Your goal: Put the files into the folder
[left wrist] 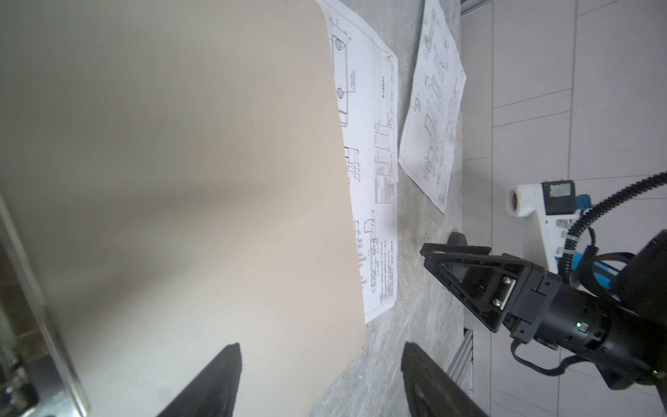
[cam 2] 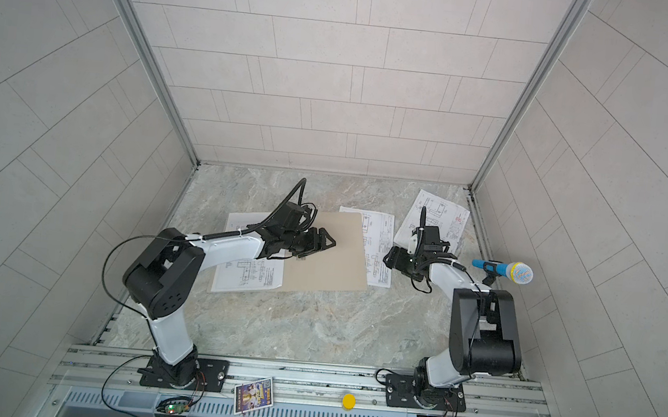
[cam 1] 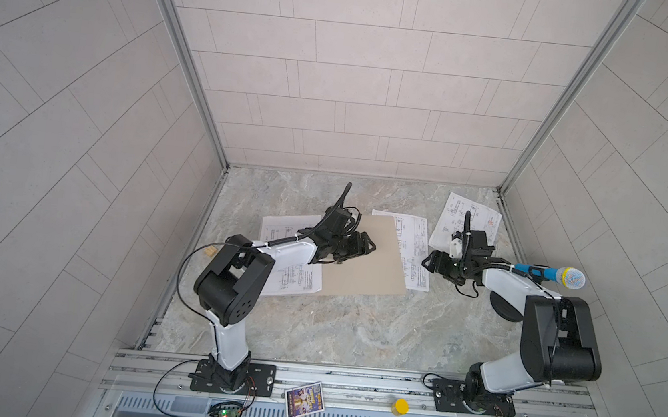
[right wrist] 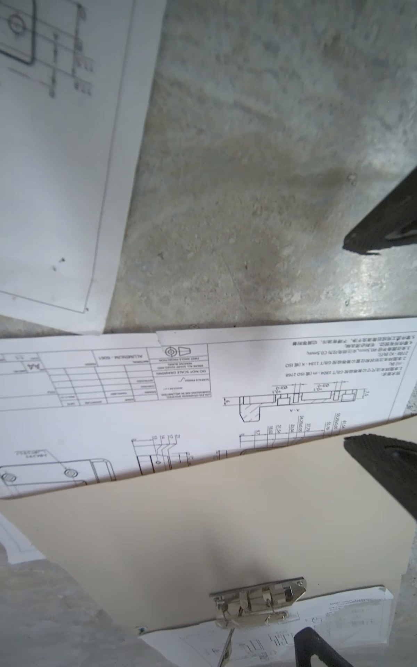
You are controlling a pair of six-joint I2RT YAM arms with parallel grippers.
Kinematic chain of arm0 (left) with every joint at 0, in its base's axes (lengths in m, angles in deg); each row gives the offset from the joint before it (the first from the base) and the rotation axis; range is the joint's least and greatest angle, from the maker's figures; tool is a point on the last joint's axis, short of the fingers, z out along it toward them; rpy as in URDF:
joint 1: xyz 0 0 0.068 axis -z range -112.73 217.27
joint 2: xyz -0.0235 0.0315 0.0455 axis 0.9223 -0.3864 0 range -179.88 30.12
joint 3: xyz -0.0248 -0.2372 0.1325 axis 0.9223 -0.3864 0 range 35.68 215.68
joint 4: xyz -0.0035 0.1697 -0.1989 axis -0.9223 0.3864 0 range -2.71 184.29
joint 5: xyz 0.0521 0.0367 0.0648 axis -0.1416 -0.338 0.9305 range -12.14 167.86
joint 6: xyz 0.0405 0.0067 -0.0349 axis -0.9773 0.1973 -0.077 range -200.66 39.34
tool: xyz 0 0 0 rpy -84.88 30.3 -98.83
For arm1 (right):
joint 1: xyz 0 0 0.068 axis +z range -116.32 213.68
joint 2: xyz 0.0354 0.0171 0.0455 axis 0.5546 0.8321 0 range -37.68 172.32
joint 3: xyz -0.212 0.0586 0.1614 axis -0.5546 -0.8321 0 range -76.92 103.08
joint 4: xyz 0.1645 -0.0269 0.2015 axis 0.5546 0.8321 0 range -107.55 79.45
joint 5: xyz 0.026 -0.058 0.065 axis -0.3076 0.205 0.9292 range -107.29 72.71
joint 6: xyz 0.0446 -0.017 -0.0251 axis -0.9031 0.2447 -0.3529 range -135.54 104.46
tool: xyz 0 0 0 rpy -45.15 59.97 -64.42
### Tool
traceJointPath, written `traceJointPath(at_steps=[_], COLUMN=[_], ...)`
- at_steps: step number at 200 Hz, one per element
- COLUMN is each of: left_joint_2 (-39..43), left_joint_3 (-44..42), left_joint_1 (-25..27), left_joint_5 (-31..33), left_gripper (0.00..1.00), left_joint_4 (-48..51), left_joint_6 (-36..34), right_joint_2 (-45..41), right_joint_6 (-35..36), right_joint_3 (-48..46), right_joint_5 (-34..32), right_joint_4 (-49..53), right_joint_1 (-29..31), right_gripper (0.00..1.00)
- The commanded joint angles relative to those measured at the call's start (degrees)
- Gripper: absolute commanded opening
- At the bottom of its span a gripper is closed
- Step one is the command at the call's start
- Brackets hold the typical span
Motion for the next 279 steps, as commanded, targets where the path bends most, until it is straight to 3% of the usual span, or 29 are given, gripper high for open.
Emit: traceJointPath(at_steps=[1,47,103,195,213,258,279], left_joint_2=[-4.0,-9.4,-12.3,-13.8,-14.1,-13.7,-13.8], left_joint_3=[3.8,7.7,8.5,7.6,7.6,7.2,7.5], left_joint_1=[0.2,0.2,0.2,0.1,0.1,0.0,0.0], left_joint_5=[2.7,3.5,3.9,2.3,2.0,2.7,3.3], left_gripper=[0.76,0.76,0.76,0.76,0.76,0.76,0.76], left_joint_4=[2.3,4.4,6.0,4.2,3.8,3.9,4.1], left_joint_6=[-1.7,-2.9,-3.4,-3.4,-3.1,-3.1,-3.2], right_joint_2=[3.1,9.0,14.7,11.9,11.0,6.8,6.7], right_joint_6=[1.1,1.5,-2.2,-12.4,-12.8,-5.3,-4.1], right_joint_3=[0.6,2.3,2.3,-1.1,-1.2,1.0,0.8], right_joint_5=[2.5,6.5,16.1,25.7,24.8,12.9,12.1], right_joint_4=[-3.7,-6.2,-12.3,-22.5,-21.2,-5.6,-4.2], right_joint_1=[-0.1,-0.6,-2.1,-3.1,-3.2,-3.6,-3.6], right_gripper=[0.8,0.81,0.78,0.72,0.72,0.75,0.75])
